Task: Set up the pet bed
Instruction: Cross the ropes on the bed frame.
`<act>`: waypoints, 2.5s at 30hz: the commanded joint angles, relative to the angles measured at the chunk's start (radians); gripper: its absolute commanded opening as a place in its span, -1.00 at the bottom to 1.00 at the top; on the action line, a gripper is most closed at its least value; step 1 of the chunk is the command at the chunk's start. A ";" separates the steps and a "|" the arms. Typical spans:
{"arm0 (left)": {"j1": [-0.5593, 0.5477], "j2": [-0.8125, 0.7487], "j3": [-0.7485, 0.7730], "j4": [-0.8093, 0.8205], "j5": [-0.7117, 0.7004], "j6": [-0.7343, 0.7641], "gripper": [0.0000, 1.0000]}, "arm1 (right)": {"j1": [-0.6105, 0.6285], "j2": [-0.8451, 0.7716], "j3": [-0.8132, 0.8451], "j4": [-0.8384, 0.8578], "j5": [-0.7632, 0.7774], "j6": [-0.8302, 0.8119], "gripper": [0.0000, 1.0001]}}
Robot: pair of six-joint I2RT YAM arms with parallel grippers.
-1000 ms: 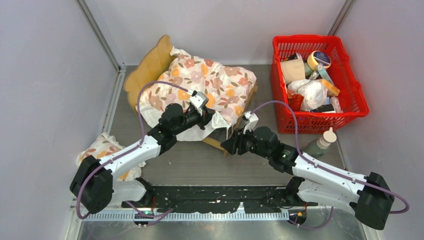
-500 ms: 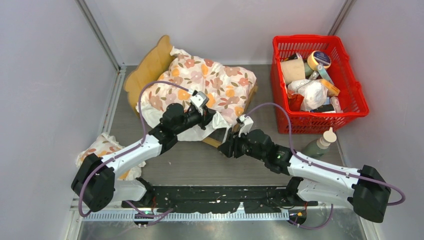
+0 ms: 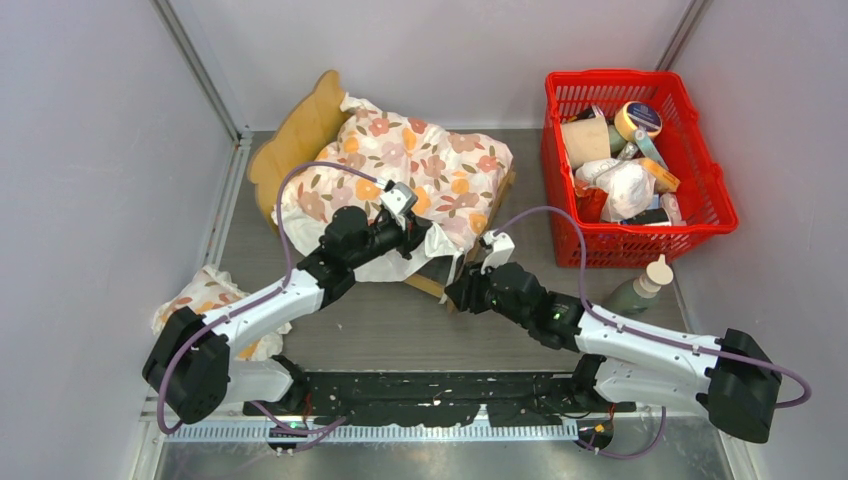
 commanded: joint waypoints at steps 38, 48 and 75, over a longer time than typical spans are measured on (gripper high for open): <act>0.012 0.016 0.049 0.084 -0.007 0.007 -1.00 | 0.014 0.088 0.283 0.047 0.086 -0.256 -0.90; 0.017 0.030 0.072 0.084 -0.006 0.000 -1.00 | 0.009 0.094 0.260 0.036 0.078 -0.263 -0.89; 0.018 0.043 0.033 0.095 -0.010 0.006 -1.00 | 0.006 0.144 0.178 0.114 0.037 -0.143 -0.89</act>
